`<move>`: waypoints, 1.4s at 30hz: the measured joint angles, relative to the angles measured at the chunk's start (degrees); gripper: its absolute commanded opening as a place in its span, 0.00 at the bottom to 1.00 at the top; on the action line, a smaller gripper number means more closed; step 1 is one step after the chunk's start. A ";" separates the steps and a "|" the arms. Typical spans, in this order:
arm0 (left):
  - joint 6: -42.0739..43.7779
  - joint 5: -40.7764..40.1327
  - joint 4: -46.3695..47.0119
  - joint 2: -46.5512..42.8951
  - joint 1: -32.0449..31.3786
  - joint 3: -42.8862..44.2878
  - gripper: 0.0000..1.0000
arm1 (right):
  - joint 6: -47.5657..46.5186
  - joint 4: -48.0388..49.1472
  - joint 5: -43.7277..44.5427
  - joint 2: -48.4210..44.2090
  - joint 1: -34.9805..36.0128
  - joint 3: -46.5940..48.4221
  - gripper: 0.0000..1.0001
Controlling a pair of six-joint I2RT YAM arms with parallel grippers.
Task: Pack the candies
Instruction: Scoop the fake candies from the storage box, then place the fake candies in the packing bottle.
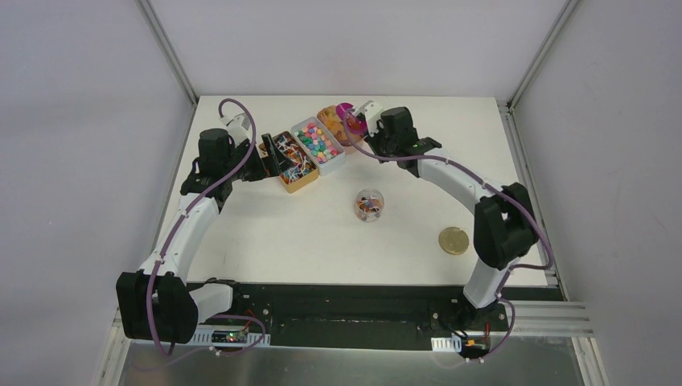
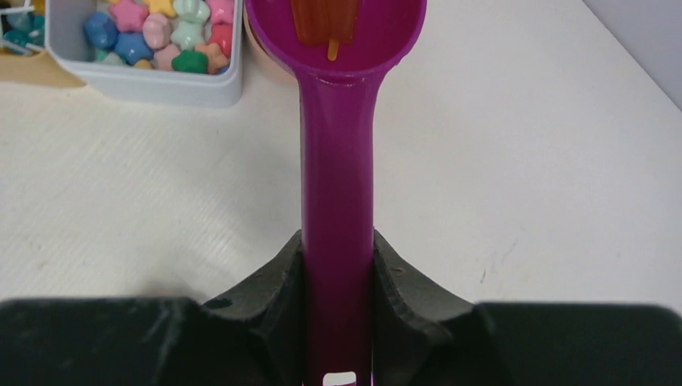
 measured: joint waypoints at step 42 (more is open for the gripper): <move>-0.02 0.07 0.00 -0.24 0.00 0.00 0.99 | -17.35 -41.77 7.54 -38.91 9.40 -15.67 0.00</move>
